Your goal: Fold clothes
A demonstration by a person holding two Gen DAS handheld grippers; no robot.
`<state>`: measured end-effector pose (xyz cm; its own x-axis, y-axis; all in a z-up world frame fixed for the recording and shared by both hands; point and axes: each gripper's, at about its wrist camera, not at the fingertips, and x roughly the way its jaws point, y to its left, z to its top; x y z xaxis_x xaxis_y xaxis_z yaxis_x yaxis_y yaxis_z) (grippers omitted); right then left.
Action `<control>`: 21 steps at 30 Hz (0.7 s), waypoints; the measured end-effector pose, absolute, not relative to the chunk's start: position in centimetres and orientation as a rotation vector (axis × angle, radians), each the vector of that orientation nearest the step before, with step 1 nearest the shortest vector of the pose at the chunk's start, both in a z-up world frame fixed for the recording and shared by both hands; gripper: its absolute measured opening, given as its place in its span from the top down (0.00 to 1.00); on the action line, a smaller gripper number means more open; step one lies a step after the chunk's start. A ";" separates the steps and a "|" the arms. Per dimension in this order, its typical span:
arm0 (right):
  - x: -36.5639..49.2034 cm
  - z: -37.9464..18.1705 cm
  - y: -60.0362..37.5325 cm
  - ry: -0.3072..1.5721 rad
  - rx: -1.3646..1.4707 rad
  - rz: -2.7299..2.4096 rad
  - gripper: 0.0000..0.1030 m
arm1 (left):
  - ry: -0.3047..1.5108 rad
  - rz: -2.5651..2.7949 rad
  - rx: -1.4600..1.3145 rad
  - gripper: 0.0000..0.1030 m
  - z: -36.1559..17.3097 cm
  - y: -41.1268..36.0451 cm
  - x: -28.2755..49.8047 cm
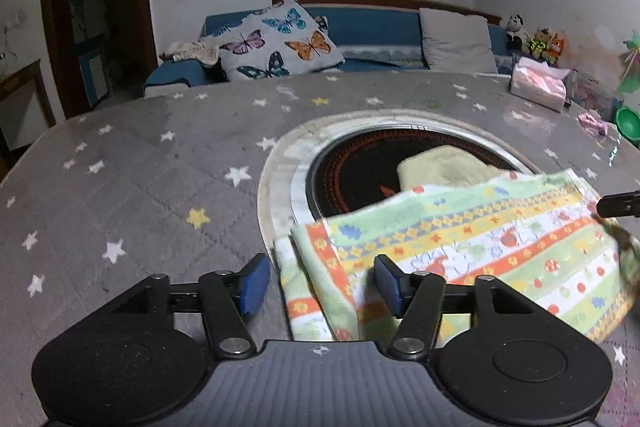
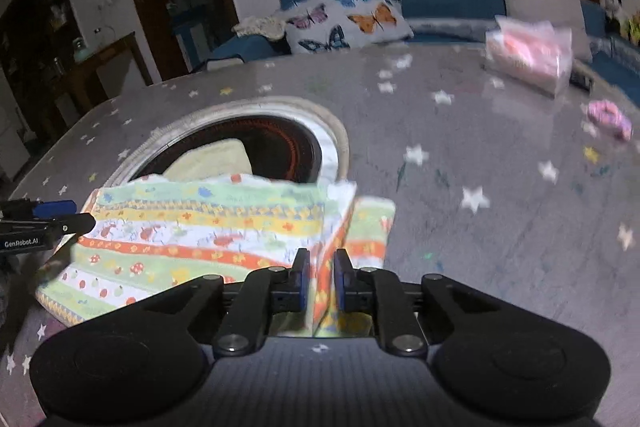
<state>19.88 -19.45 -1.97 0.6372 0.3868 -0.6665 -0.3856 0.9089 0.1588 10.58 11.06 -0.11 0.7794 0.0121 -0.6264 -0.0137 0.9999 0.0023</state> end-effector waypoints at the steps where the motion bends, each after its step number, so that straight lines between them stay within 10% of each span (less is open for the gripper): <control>1: 20.0 -1.6 -19.2 0.746 0.000 0.446 0.88 | 0.673 0.019 -0.005 0.34 0.0 11.1 10.8; 12: 24.2 -3.9 -16.9 0.765 0.001 0.480 0.88 | 0.699 0.127 0.037 0.19 -1.4 11.4 13.9; 21: 20.3 -1.5 -12.9 0.721 -0.106 0.622 0.67 | 0.687 0.180 -0.021 0.06 -0.3 13.6 12.7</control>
<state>20.33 -12.90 -1.55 0.5802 0.4957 -0.6463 -0.5667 0.8156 0.1168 12.73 13.56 -0.28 0.7583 0.1581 -0.6325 -0.1719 0.9843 0.0400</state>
